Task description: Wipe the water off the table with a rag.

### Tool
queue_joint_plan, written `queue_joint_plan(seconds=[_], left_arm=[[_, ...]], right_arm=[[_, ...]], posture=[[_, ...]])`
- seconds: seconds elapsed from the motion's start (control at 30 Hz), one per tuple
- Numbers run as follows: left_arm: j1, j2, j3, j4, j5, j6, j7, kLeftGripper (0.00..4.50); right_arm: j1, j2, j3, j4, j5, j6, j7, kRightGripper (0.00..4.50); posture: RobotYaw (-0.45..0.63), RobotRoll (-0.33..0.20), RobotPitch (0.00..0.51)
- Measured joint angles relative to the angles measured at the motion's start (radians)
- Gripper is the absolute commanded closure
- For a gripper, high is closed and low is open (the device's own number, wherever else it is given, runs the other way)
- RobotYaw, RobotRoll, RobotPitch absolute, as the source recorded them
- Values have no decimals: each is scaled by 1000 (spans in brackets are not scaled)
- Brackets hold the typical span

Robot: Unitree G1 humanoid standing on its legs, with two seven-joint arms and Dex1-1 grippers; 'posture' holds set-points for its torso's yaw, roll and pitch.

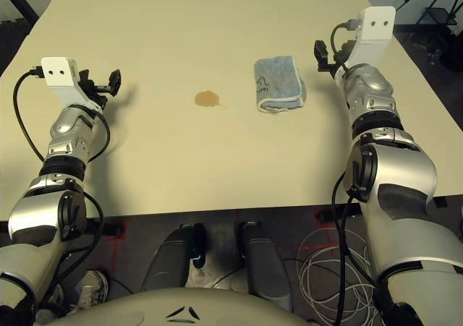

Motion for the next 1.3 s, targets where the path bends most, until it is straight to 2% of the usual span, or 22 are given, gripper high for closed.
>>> queue_joint_plan(seconds=[0.3, 0.5, 0.67, 0.83, 1.07, 1.3], left_arm=[[3, 0, 0, 0, 0, 0, -1, 0], [-18, 37, -19, -1, -1, 16, -95, 0], [-121, 117, -21, -6, -31, 104, -302, 0], [-160, 181, -54, -64, -77, 263, -621, 0], [-158, 237, -142, -176, -81, 456, -923, 0], [-142, 286, -186, -266, -81, 586, -1054, 0]], right_arm=[[-5, 6, -2, 1, -1, 8, 6, 69], [-105, -8, -73, 16, 79, 215, 75, 69], [-175, -62, -71, 31, 84, 490, 207, 69], [-199, -101, -6, 36, 44, 710, 336, 69], [-197, -101, 52, 37, -16, 755, 396, 69], [-175, -112, 82, 37, -58, 776, 422, 69]], posture=[[64, 0, 201], [67, 0, 209], [68, 0, 223], [83, 0, 228], [100, 0, 232], [111, 0, 231]])
